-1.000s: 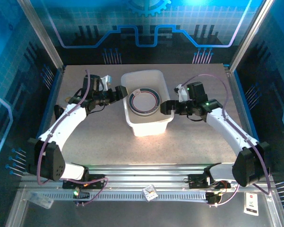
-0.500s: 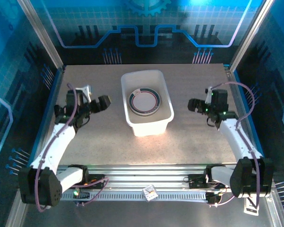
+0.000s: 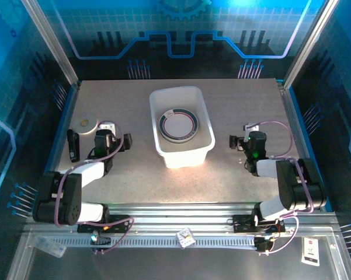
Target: Place the plates into the plastic bin on the countertop
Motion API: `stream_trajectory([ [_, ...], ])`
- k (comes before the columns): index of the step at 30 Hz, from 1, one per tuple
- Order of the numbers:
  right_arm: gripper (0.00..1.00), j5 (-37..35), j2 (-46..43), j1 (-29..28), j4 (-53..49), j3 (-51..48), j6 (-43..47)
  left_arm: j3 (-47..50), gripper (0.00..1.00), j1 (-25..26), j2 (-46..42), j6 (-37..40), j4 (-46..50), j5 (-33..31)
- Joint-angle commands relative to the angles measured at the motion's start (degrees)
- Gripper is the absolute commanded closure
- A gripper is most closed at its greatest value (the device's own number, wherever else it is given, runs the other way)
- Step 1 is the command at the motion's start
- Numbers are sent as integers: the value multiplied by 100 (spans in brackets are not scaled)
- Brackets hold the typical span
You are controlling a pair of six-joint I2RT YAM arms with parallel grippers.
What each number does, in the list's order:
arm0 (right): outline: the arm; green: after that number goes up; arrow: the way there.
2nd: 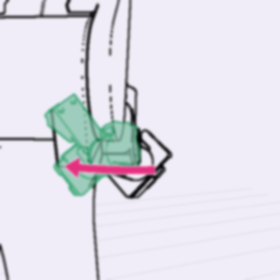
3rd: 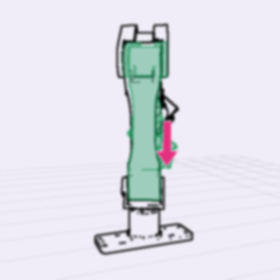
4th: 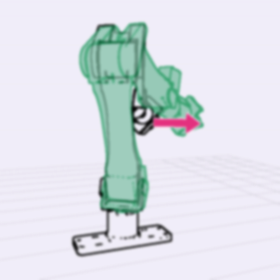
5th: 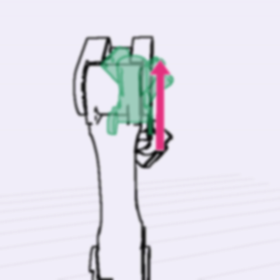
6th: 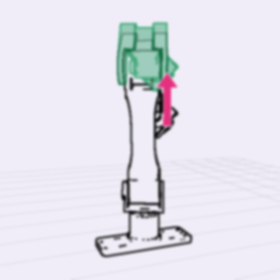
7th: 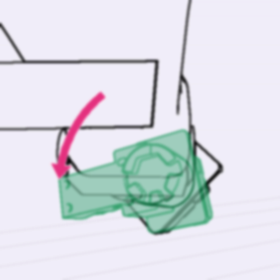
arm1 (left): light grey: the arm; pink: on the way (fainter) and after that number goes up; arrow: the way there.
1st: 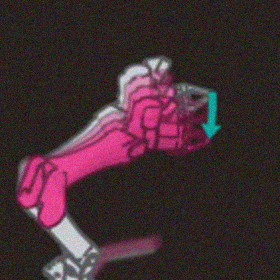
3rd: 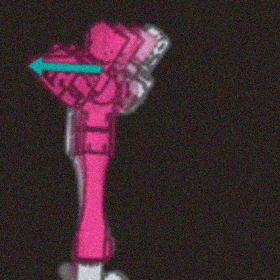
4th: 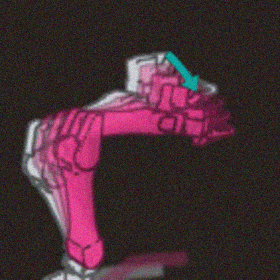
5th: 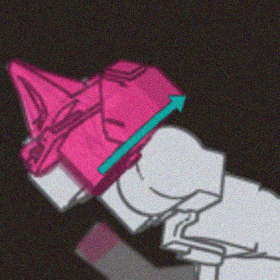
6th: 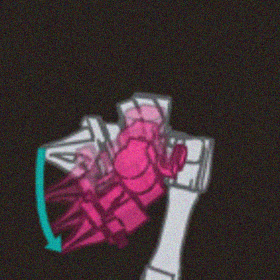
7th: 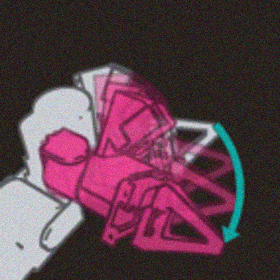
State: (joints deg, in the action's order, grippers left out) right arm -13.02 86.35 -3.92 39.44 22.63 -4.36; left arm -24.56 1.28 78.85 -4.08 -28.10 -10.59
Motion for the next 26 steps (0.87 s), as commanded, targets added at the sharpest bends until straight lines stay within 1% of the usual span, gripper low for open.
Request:
stream_trajectory([
  [1,0,-24,254,-115,1848,-273,338,162,1,-5,512,400,-1877,259],
  [3,0,179,145,-49,1793,-351,316,362,1,-5,916,412,-2568,339],
  [4,0,226,213,-47,1868,-335,362,309,1,-5,1056,487,-2638,395],
  [5,0,244,165,-56,1667,-271,369,215,0,-38,962,426,-2291,480],
  [7,0,281,196,-88,1555,-176,431,251,1,-58,1022,429,-2496,523],
  [8,0,175,173,-164,1473,-154,462,233,0,-58,978,417,-2367,523],
  [9,0,154,209,-205,1575,-165,534,239,1,-60,1003,425,-2444,521],
  [10,0,174,204,-215,1465,-126,543,246,1,-58,1011,425,-2451,521],
  [12,0,329,200,-141,1345,-70,497,242,1,-62,1009,425,-2462,523],
  [15,0,336,198,-147,1307,-46,497,241,1,-58,1001,425,-2435,518],
  [18,0,650,205,-61,1189,18,521,241,1,-58,1001,425,-2446,512],
  [19,0,882,203,-50,1112,49,581,243,0,-58,1001,425,-2439,508],
  [23,0,1048,207,31,1083,62,541,241,0,-58,1001,425,-2442,514],
  [26,0,1022,198,23,1129,38,550,241,1,-58,1001,425,-2445,514],
])
